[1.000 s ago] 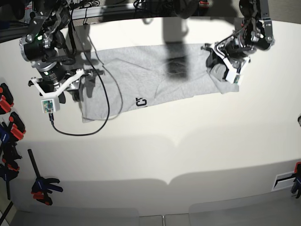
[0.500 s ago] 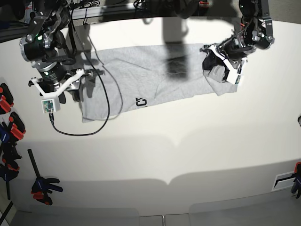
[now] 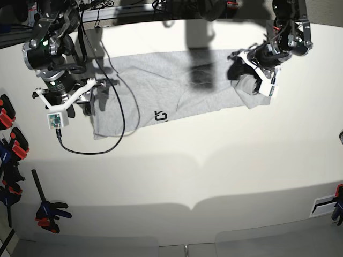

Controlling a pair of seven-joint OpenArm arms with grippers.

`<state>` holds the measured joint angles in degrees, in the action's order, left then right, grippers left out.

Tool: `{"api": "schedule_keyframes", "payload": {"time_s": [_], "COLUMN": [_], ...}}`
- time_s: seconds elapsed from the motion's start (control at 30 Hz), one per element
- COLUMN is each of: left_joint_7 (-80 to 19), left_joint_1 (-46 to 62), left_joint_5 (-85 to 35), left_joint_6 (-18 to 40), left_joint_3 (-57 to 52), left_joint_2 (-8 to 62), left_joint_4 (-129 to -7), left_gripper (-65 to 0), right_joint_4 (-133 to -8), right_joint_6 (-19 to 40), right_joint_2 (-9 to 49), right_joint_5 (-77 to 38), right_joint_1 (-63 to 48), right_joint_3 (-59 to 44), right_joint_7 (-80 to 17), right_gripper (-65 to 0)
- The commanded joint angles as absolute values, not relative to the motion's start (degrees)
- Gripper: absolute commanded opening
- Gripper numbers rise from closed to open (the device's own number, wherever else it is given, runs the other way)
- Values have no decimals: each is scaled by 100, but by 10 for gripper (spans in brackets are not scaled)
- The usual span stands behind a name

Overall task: Fold the T-shirt properly
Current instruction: 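Fold the strip end with the left gripper toward the right gripper, then move the right gripper to the strip's other end and grasp it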

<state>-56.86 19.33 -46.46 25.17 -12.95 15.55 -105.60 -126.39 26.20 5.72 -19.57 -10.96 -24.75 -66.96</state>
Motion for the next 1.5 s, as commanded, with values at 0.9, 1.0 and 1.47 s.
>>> {"api": "schedule_keyframes", "payload": {"time_s": [0.9,1.0,1.47], "left_joint_7": [-5522,-5522,-5522], "left_joint_1": [1890,1892,1890], "left_joint_5": [-5666,-5666,-5666], "left_joint_6": [3454,3454,3454], "left_joint_3": [-1197,-1197,-1197], "left_joint_2": [1592,1592,1592], "left_joint_4": [-10661,-10661,-10661], "left_gripper": [-242,-242,-241], "right_joint_4": [-12099,-11830,-9843], "right_joint_6": [2727,2727,2703], "right_joint_2": [967,967,965], "right_joint_5": [-1238,-1131,-1288], "right_joint_1": [-1066,-1063,-1066], "right_joint_3": [-2515,-2536,-2827], "right_joint_7": [-6263,-6178,-5850], "right_gripper": [-384,-385,-255]}}
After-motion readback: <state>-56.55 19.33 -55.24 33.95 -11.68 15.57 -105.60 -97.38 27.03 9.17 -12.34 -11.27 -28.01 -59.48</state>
